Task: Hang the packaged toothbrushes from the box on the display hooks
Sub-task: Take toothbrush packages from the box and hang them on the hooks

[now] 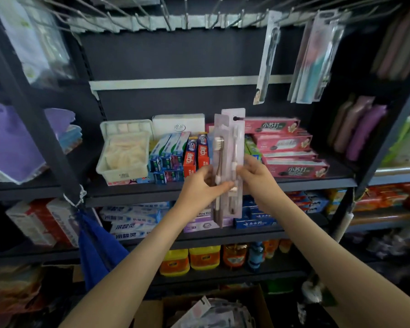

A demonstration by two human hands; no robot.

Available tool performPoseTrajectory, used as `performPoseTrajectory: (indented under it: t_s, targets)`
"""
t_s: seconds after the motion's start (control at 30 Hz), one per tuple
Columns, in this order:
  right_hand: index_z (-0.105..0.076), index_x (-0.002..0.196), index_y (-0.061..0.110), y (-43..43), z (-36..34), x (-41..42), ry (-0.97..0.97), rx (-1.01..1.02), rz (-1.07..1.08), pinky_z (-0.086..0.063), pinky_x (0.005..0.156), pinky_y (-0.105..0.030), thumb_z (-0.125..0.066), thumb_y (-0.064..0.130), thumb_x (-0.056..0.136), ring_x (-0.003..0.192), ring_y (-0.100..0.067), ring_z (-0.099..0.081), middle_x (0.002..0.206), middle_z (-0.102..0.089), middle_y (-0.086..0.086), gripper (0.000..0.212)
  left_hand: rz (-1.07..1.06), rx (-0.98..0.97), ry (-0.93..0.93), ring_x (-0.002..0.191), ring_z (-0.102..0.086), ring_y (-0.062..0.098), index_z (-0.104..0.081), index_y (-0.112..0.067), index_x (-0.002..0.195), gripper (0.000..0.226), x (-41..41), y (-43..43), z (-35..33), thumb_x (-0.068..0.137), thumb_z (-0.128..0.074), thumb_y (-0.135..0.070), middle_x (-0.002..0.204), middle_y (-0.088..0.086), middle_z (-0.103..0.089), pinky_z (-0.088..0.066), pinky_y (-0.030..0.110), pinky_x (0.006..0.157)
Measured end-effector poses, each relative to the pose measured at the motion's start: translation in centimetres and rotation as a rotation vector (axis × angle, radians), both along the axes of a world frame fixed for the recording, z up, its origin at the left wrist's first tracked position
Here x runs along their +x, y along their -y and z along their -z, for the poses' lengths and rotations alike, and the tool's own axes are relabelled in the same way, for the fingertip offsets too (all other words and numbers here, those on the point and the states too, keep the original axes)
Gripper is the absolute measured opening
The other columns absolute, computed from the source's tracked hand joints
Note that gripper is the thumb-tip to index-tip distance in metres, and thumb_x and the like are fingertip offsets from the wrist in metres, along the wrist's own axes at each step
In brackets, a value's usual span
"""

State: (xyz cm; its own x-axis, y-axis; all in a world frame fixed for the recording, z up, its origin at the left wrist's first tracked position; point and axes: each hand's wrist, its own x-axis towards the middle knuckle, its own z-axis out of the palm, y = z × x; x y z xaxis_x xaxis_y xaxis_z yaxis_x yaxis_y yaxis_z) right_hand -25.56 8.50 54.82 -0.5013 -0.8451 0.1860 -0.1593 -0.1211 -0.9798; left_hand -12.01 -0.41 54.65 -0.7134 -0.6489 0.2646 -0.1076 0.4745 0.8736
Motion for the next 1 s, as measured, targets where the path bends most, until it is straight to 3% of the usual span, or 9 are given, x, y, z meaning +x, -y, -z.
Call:
performPoseTrajectory:
  t_s: [0.17,0.3,0.4,0.5,0.6,0.67,0.83,1.0]
  targets:
    - [-0.025,0.144,0.021,0.4,-2.2,-1.9,0.061,-0.099,0.180,-0.049,0.097,-0.039,-0.031,0.018,0.103,0.117,-0.021,-0.054,0.128,-0.052,-0.003,0.041,0.090,-0.012,-0.034,0.102,-0.058,-0.004,-0.057,-0.023,0.125,0.047,-3.5,-1.4,-2.9,0.082,-0.074,-0.032,0.110,-0.017,-0.062,-0.047,0.014,0.089]
    - [-0.006,0.150,0.018,-0.4,-4.0,-4.3,0.017,-0.071,0.168,-0.038,0.108,-0.040,-0.053,0.033,0.097,0.134,-0.021,-0.036,0.146,-0.032,-0.004,0.073,0.178,0.045,-0.032,0.106,-0.061,0.002,-0.063,-0.029,0.116,0.038,-6.3,-1.5,-5.4,0.080,-0.075,-0.034,0.115,-0.013,-0.067,-0.048,0.023,0.094]
    - [-0.014,0.150,0.012,-1.4,-5.5,-6.4,-0.186,-0.042,0.267,-0.033,0.108,-0.034,-0.064,0.028,0.090,0.134,-0.019,-0.034,0.144,-0.033,-0.003,0.080,0.181,0.129,-0.072,0.106,-0.063,0.006,-0.066,-0.023,0.115,0.039,-8.6,-1.7,-6.3,0.079,-0.076,-0.035,0.112,-0.010,-0.069,-0.049,0.030,0.096]
    - [-0.031,0.142,0.006,-2.7,-6.9,-9.2,-0.462,-0.039,0.437,-0.029,0.094,-0.017,-0.068,0.022,0.087,0.123,-0.018,-0.040,0.124,-0.043,0.000,0.068,0.120,0.090,-0.104,0.107,-0.063,0.009,-0.064,-0.018,0.120,0.046,-10.9,-1.6,-6.9,0.079,-0.076,-0.036,0.113,-0.007,-0.069,-0.049,0.028,0.094]
    - [-0.028,0.147,0.006,-3.9,-7.5,-12.8,-0.786,0.006,0.603,-0.027,0.098,-0.025,-0.069,0.026,0.086,0.120,-0.027,-0.035,0.129,-0.041,-0.013,0.076,0.018,-0.013,-0.093,0.096,-0.062,0.002,-0.060,-0.018,0.116,0.043,-13.1,-1.8,-8.0,0.080,-0.075,-0.037,0.105,-0.012,-0.065,-0.046,0.009,0.075]
    - [-0.029,0.147,0.004,-4.6,-7.9,-15.5,-0.923,-0.025,0.713,-0.023,0.095,-0.023,-0.070,0.019,0.084,0.112,-0.027,-0.033,0.121,-0.039,-0.016,0.077,-0.079,-0.140,-0.076,0.081,-0.055,-0.005,-0.056,-0.024,0.109,0.036,-14.8,-2.0,-9.0,0.082,-0.074,-0.038,0.093,-0.018,-0.060,-0.041,0.007,0.062]
    - [-0.017,0.151,0.005,-6.5,-9.9,-21.9,-0.951,-0.048,0.837,-0.033,0.094,-0.038,-0.070,0.015,0.083,0.107,-0.034,-0.040,0.115,-0.043,-0.019,0.087,-0.278,-0.404,-0.110,0.077,-0.055,0.013,-0.055,-0.014,0.109,0.043,-20.1,-2.6,-12.4,0.081,-0.073,-0.042,0.084,-0.008,-0.056,-0.036,0.025,0.057]
    - [-0.015,0.153,0.016,-6.9,-11.5,-26.6,-0.913,-0.031,0.841,-0.029,0.087,-0.030,-0.065,0.016,0.089,0.101,-0.027,-0.038,0.106,-0.037,-0.007,0.082,-0.329,-0.493,-0.150,0.084,-0.053,0.020,-0.049,-0.009,0.119,0.050,-25.4,-2.9,-15.3,0.085,-0.068,-0.040,0.092,-0.003,-0.052,-0.041,0.031,0.066]
